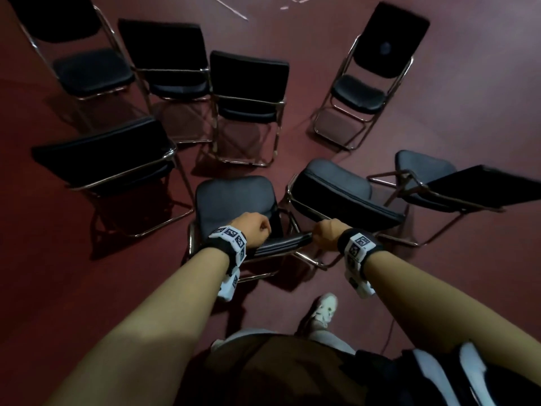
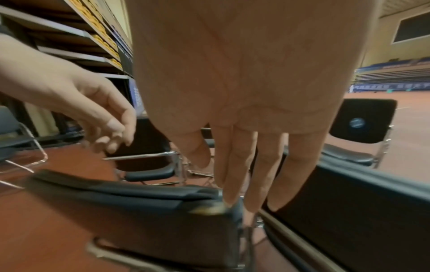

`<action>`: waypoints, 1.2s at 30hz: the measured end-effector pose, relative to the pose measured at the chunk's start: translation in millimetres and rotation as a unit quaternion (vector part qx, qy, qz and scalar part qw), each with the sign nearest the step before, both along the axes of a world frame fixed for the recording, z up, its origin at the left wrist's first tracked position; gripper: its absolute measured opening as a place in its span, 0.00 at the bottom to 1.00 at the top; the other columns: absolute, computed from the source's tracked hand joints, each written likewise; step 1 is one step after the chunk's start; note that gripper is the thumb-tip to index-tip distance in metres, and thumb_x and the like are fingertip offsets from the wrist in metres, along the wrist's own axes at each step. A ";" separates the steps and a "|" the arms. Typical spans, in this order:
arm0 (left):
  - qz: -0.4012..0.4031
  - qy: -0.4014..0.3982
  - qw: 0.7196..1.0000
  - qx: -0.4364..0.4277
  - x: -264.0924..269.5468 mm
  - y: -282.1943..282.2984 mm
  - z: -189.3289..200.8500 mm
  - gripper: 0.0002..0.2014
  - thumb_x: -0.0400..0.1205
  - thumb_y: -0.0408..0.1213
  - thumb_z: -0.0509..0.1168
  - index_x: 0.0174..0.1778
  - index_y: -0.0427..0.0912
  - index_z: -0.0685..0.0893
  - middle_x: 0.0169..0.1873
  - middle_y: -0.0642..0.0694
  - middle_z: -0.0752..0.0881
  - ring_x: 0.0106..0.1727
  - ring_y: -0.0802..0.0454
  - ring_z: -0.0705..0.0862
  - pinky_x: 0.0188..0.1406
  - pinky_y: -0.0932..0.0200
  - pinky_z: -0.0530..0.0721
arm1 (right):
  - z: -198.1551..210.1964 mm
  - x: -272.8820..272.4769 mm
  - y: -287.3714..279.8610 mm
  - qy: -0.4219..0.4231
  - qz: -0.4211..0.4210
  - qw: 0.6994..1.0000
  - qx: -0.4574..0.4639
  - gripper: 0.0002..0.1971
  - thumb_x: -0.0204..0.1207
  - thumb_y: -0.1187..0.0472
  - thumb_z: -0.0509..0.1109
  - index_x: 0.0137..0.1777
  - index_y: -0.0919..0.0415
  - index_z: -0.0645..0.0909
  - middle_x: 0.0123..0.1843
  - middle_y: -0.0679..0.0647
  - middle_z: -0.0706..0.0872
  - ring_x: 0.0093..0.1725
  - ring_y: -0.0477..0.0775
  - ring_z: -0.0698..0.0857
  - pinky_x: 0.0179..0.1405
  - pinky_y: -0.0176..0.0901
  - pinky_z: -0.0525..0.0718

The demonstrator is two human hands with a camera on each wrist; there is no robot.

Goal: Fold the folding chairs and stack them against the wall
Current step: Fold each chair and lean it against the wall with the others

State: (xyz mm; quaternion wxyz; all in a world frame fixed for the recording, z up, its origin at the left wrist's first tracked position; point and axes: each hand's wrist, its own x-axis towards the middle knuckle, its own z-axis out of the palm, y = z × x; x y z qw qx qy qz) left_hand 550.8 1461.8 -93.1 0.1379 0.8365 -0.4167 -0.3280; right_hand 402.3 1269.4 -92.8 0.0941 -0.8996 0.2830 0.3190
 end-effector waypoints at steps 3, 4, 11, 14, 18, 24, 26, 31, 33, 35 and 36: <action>-0.005 0.012 1.000 0.023 1.2 -37.0 1.1 0.11 0.83 0.38 0.61 0.46 0.55 0.88 0.35 0.63 0.82 0.40 0.53 0.83 0.46 0.56 0.83 | -2.7 -7.6 -48.6 -0.016 -0.009 1.000 0.005 0.15 0.77 0.51 0.64 0.55 0.58 0.86 0.52 0.60 0.88 0.49 0.63 0.88 0.43 0.45 0.82; -0.004 0.016 0.999 0.028 2.2 -54.4 1.3 0.11 0.83 0.38 0.61 0.48 0.53 0.89 0.37 0.60 0.85 0.43 0.53 0.85 0.48 0.56 0.84 | -2.5 -8.7 -72.2 -0.036 -0.011 0.999 0.002 0.15 0.77 0.51 0.64 0.55 0.57 0.86 0.53 0.60 0.88 0.50 0.63 0.88 0.44 0.45 0.83; 0.030 0.031 0.995 0.095 -8.7 -150.8 -5.3 0.10 0.83 0.43 0.65 0.56 0.50 0.89 0.52 0.52 0.90 0.52 0.51 0.87 0.57 0.55 0.85 | -35.9 -21.2 -195.1 -0.103 0.058 0.992 -0.040 0.21 0.81 0.46 0.66 0.64 0.61 0.79 0.62 0.63 0.79 0.62 0.68 0.79 0.55 0.56 0.83; 0.006 0.074 0.985 0.156 -18.7 -160.6 -20.5 0.22 0.75 0.56 0.75 0.63 0.54 0.85 0.57 0.53 0.88 0.55 0.53 0.86 0.60 0.56 0.83 | -49.8 -14.1 -200.6 -0.115 0.132 0.985 0.014 0.17 0.82 0.51 0.63 0.65 0.60 0.78 0.62 0.63 0.79 0.64 0.68 0.79 0.58 0.56 0.82; -0.026 0.093 0.955 0.280 -26.9 -105.5 -35.3 0.50 0.60 0.63 0.83 0.78 0.58 0.72 0.69 0.54 0.82 0.68 0.52 0.82 0.70 0.57 0.78 | -64.3 9.9 -143.0 -0.127 0.260 0.948 0.130 0.26 0.80 0.38 0.62 0.66 0.57 0.79 0.63 0.60 0.80 0.62 0.66 0.80 0.59 0.58 0.84; 0.042 0.086 0.933 0.348 -10.5 -44.2 -53.5 0.59 0.57 0.62 0.83 0.84 0.61 0.63 0.75 0.46 0.76 0.73 0.45 0.79 0.72 0.51 0.79 | -80.6 40.3 -68.2 -0.028 0.399 0.897 0.188 0.43 0.72 0.31 0.70 0.79 0.57 0.69 0.71 0.61 0.75 0.67 0.66 0.76 0.63 0.62 0.82; 0.061 0.077 0.939 0.329 -3.6 -30.1 -49.5 0.49 0.65 0.55 0.83 0.82 0.57 0.69 0.73 0.48 0.79 0.72 0.47 0.80 0.71 0.55 0.78 | -83.1 48.9 -40.4 -0.012 0.398 0.898 0.186 0.42 0.71 0.35 0.73 0.79 0.58 0.67 0.72 0.61 0.75 0.67 0.67 0.77 0.62 0.63 0.82; 0.093 0.086 0.951 0.282 28.6 15.6 -52.8 0.36 0.70 0.55 0.80 0.74 0.51 0.78 0.69 0.48 0.83 0.68 0.49 0.82 0.67 0.57 0.79 | -80.9 88.0 15.3 -0.010 0.451 0.880 0.152 0.36 0.73 0.43 0.75 0.77 0.57 0.70 0.71 0.58 0.76 0.67 0.65 0.79 0.61 0.60 0.80; 0.092 0.114 0.953 0.264 37.1 26.8 -54.2 0.37 0.71 0.59 0.79 0.75 0.50 0.79 0.69 0.49 0.83 0.68 0.49 0.82 0.68 0.57 0.80 | -84.1 93.5 18.3 0.009 0.454 0.878 0.154 0.38 0.71 0.42 0.75 0.78 0.55 0.68 0.72 0.57 0.76 0.67 0.64 0.79 0.61 0.59 0.83; 0.090 0.137 0.955 0.246 49.9 29.7 -55.3 0.38 0.71 0.64 0.77 0.74 0.50 0.80 0.69 0.49 0.83 0.67 0.50 0.83 0.68 0.56 0.80 | -81.0 100.3 7.1 0.020 0.436 0.885 0.162 0.42 0.69 0.40 0.75 0.81 0.52 0.67 0.74 0.55 0.75 0.70 0.63 0.78 0.64 0.59 0.82; 0.095 0.146 0.957 0.233 60.5 29.4 -54.1 0.39 0.70 0.66 0.77 0.73 0.50 0.80 0.68 0.50 0.84 0.65 0.50 0.84 0.68 0.56 0.81 | -77.3 109.4 -1.3 0.020 0.423 0.891 0.166 0.42 0.68 0.39 0.75 0.81 0.51 0.67 0.75 0.54 0.76 0.71 0.62 0.78 0.65 0.58 0.82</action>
